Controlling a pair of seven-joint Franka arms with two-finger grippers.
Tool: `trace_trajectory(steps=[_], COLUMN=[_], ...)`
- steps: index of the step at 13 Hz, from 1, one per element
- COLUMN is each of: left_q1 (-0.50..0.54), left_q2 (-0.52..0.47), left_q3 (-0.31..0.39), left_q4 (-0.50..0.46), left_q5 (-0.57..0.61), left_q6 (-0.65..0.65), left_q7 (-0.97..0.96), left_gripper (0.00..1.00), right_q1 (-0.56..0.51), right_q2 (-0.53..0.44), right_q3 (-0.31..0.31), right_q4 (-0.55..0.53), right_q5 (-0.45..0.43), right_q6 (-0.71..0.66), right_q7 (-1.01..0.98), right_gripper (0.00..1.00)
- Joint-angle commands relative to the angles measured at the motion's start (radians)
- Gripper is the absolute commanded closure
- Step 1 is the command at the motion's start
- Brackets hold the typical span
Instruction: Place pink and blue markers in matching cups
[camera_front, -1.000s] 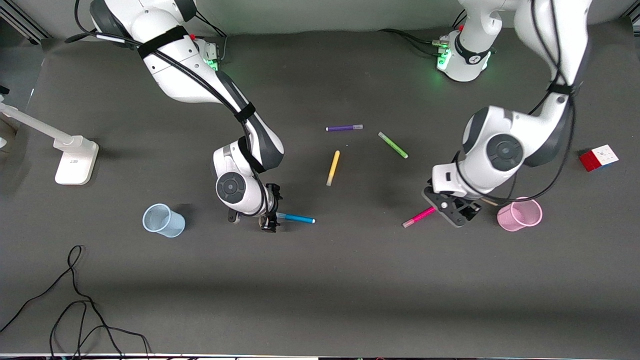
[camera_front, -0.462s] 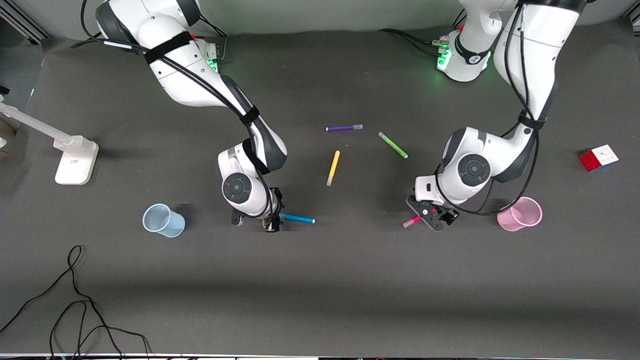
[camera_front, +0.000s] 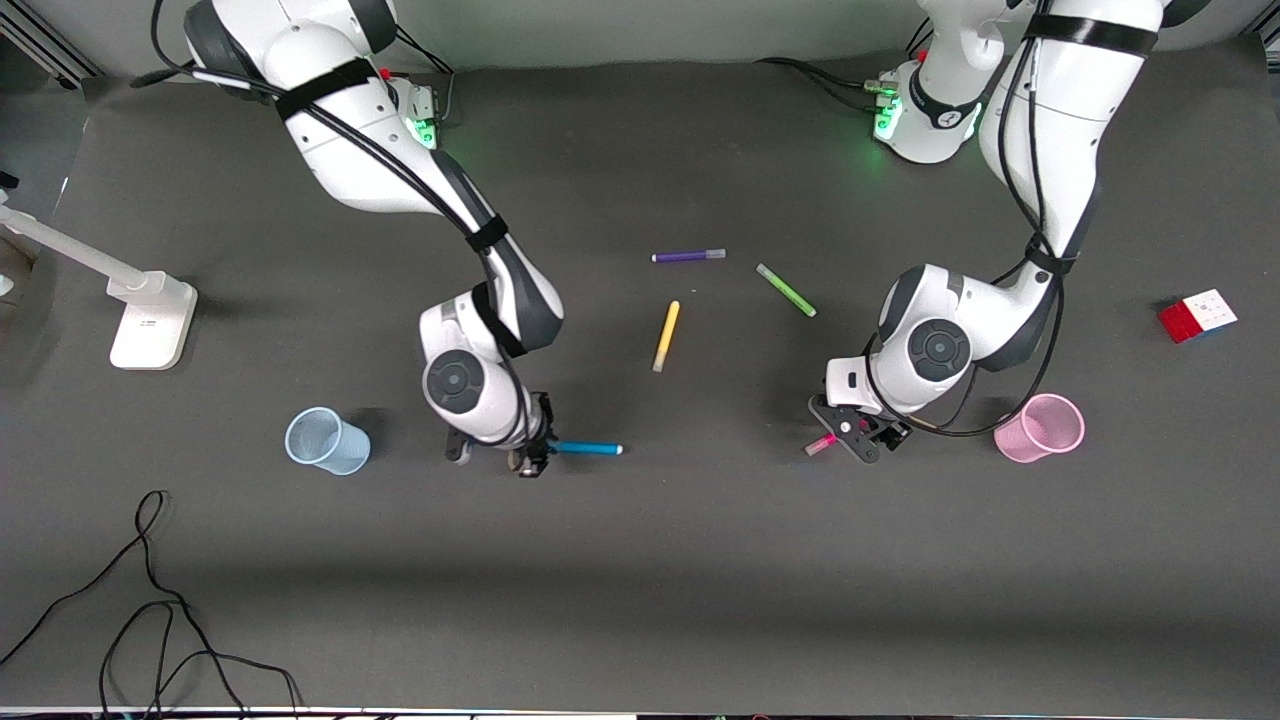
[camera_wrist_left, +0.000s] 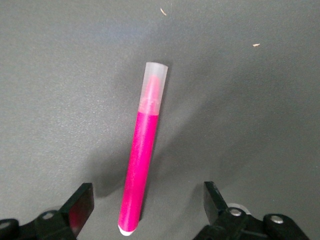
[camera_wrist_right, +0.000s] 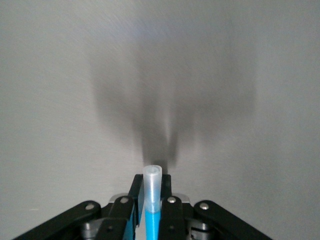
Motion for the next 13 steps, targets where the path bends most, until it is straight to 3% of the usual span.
trace_trajectory(steps=[1,4,7,8,10,13], left_q1=[-0.013,-0.013,-0.012,-0.01,-0.01,0.001], left_q2=[0.0,-0.001,-0.001,-0.004,-0.011,-0.064], left_q3=[0.009,0.009,0.009,0.009,0.007,0.006], left_q4=[0.0,0.0,0.0,0.002,0.005,0.04], left_q5=[0.021,0.022,0.022,0.022,0.022,0.014], left_q6=[0.009,0.001,-0.007,-0.008,-0.013,-0.109], left_q7=[-0.04,-0.089,-0.108,-0.114,-0.14,-0.166], left_gripper=[0.16,0.54,0.77,0.86,0.94,0.98], right_q1=[-0.054,-0.195,-0.288,-0.301,-0.299,-0.262], right_q2=[-0.112,-0.128,-0.134,-0.134,-0.145,-0.127], right_q3=[-0.035,-0.038,-0.038,-0.04,-0.027,-0.026], right_q4=[0.081,0.297,0.478,0.509,0.514,0.444], right_q5=[-0.015,-0.005,-0.018,-0.062,-0.266,-0.476], right_q6=[-0.259,-0.603,-0.942,-1.031,-1.133,-1.158], right_q7=[-0.122,-0.345,-0.564,-0.679,-0.88,-1.022], right_gripper=[1.0,1.0,1.0,1.0,1.0,1.0])
